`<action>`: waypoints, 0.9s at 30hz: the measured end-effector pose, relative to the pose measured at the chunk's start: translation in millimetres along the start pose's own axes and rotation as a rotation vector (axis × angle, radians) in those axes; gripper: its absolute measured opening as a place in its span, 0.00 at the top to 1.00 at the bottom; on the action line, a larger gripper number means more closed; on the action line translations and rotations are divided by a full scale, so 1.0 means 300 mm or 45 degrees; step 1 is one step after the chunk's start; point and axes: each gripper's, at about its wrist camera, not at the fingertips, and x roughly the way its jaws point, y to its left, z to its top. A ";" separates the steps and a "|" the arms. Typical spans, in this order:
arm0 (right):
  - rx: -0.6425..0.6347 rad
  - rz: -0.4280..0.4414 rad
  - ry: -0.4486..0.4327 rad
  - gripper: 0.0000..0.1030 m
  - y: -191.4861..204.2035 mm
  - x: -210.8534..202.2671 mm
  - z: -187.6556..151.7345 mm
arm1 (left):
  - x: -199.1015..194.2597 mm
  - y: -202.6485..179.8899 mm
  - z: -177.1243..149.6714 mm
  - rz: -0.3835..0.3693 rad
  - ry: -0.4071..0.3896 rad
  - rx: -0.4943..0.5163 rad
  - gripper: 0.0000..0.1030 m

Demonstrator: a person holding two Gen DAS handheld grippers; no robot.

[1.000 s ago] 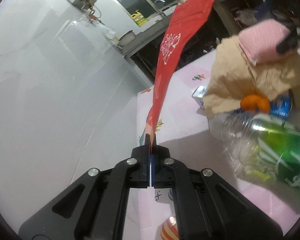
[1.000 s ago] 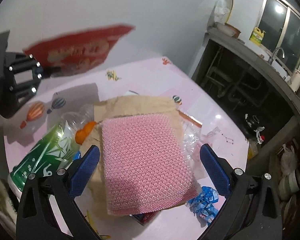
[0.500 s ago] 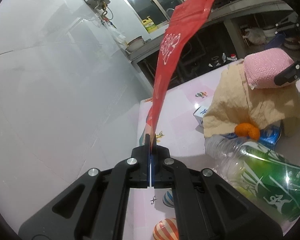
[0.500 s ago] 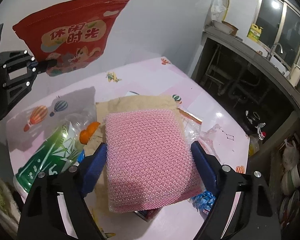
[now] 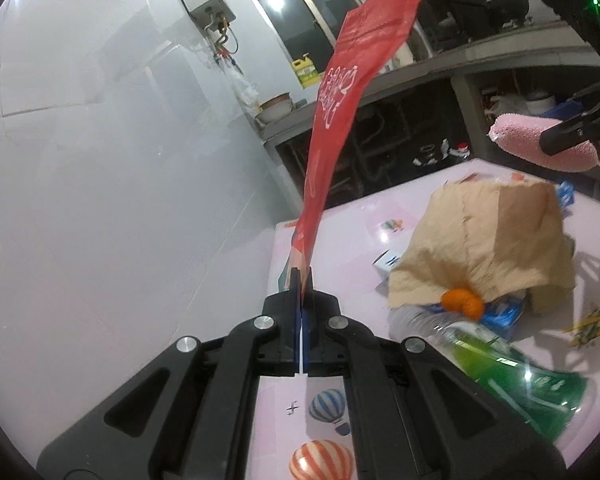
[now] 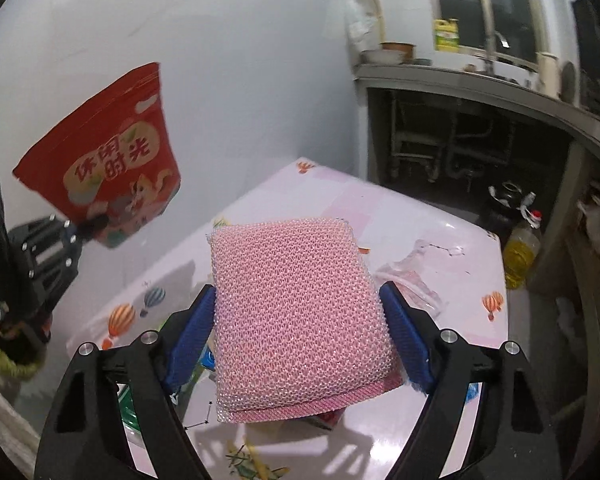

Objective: Collect trash
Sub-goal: 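Carry the red bag and pink sponge to the blue basket and release both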

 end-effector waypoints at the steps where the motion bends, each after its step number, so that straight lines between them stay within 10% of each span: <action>1: 0.018 -0.010 -0.014 0.23 -0.005 -0.013 -0.004 | -0.009 -0.004 0.006 -0.011 -0.010 0.000 1.00; 16: 0.341 -0.251 -0.331 0.24 -0.170 -0.385 -0.124 | -0.107 -0.156 0.254 -0.350 -0.199 -0.022 1.00; 27: 0.732 -0.579 -0.347 0.23 -0.451 -0.665 -0.423 | -0.154 -0.583 0.523 -0.896 -0.229 0.049 1.00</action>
